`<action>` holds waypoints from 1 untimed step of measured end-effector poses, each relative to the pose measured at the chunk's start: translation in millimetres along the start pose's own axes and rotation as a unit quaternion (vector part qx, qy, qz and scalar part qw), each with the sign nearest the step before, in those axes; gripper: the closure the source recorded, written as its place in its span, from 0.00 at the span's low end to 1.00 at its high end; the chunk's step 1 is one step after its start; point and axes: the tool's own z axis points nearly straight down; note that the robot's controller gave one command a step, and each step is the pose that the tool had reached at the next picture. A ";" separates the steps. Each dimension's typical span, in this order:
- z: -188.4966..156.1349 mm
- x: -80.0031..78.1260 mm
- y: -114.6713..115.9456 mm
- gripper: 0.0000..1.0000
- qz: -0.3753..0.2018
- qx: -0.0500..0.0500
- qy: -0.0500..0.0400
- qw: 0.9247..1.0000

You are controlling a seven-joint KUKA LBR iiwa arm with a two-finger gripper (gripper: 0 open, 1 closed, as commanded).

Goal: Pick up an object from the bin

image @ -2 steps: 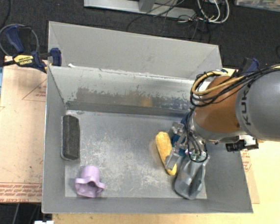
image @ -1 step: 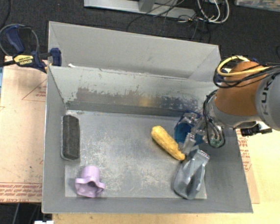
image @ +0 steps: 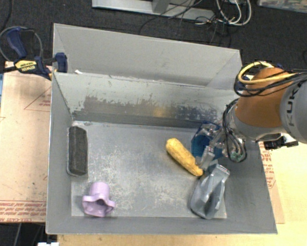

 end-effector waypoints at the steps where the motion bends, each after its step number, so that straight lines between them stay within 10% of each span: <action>1: -1.5 7.9 5.3 1.00 0.002 0.014 -0.012 1.000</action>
Offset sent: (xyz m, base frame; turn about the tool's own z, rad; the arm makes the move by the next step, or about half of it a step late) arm -0.0046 0.0050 0.0736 0.0037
